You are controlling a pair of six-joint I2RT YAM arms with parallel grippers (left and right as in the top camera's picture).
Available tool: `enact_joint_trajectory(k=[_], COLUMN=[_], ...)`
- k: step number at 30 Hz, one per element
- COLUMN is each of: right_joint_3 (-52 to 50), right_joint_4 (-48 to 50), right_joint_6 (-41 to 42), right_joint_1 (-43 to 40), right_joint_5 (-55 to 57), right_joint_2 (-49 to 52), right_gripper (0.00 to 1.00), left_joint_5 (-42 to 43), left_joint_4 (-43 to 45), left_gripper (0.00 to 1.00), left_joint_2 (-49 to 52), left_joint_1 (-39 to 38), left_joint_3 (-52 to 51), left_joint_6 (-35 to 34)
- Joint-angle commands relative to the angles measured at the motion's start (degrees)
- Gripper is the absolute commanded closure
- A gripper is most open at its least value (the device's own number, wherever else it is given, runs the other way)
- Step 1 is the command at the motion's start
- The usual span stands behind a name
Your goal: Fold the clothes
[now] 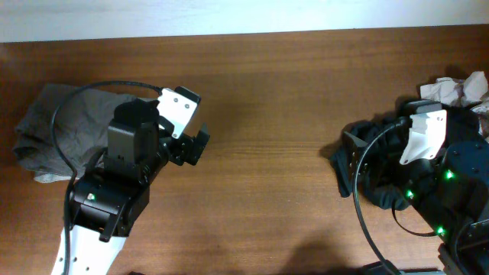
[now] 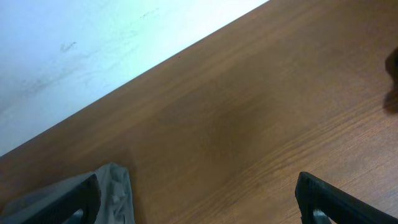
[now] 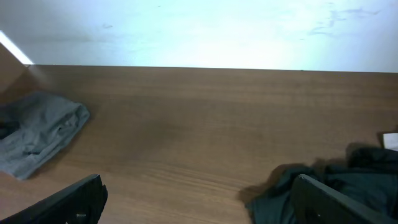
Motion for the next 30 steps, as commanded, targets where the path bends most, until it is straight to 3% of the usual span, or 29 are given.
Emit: enact_joint_trajectory(k=[1,13,18,22,30], right_joint_3=[0.28,0.28,-1.97,-9.75,-37.81], right_joint_4=[-0.90,-6.32,-5.79,-0.28,7.48], right_joint_6=[0.90,-1.95,-1.92,-1.90,-1.27], right_joint_1=[-0.22,-0.24,-2.03,-4.35,-9.57], right_joint_5=[-2.80,15.02,19.39,19.56,16.55], right_joint_2=[-0.09,-0.44,-6.67,-15.13,-36.09], right_gripper=[0.01,0.01,0.01,0.01,0.01], left_joint_5=[-0.46,-0.46,-0.46,-0.46,-0.46], left_joint_4=[-0.11,-0.13,-0.13,-0.13,-0.13], left_gripper=[0.00,0.00,0.00,0.00,0.00], left_joint_2=[0.02,0.02,0.02,0.02,0.02], left_joint_1=[-0.26,-0.26,-0.26,-0.26,-0.26], left_joint_3=[0.50,0.50,0.50,0.50,0.50], left_joint_6=[0.85,0.85,0.85,0.85,0.85])
